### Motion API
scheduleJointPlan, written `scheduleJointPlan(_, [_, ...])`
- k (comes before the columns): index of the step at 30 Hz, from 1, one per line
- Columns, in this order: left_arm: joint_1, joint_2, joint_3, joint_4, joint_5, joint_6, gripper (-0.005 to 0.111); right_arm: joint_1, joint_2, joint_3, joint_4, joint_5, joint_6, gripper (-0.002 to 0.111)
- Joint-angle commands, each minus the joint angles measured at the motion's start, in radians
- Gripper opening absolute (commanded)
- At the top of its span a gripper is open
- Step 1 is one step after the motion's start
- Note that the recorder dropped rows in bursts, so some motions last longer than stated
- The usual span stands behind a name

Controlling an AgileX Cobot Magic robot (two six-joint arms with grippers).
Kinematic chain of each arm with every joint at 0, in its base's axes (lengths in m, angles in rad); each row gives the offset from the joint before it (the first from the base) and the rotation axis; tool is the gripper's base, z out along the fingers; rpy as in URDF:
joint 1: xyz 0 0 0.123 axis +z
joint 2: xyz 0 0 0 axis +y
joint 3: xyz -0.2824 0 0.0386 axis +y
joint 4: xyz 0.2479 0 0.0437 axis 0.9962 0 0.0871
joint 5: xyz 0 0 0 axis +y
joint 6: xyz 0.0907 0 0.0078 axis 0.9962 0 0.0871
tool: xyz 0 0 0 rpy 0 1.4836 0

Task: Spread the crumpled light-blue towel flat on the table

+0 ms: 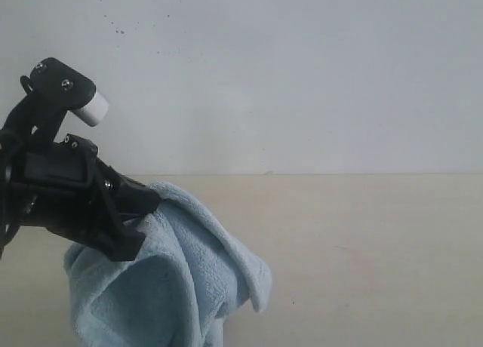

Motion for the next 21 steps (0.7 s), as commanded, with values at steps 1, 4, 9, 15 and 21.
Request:
scheduleJointPlan(1, [-0.004, 0.000, 0.028, -0.008, -0.079, 0.011, 0.004, 0.000, -0.004, -0.001, 0.001, -0.008, 0.001, 0.001])
scheduleJointPlan(4, [-0.004, 0.000, 0.031, -0.012, -0.082, 0.008, 0.004, 0.000, -0.004, -0.001, 0.001, -0.008, 0.001, 0.001])
scheduleJointPlan(9, [-0.004, 0.018, 0.033, -0.015, -0.056, -0.014, 0.004, 0.000, -0.004, -0.001, 0.001, -0.008, 0.001, 0.001])
scheduleJointPlan(15, [-0.004, 0.138, 0.065, -0.053, -0.030, -0.025, 0.004, 0.000, -0.004, -0.001, 0.001, -0.008, 0.001, 0.001])
scheduleJointPlan(21, [-0.004, 0.212, 0.072, -0.053, -0.048, 0.064, 0.004, 0.000, -0.004, -0.001, 0.001, -0.008, 0.001, 0.001])
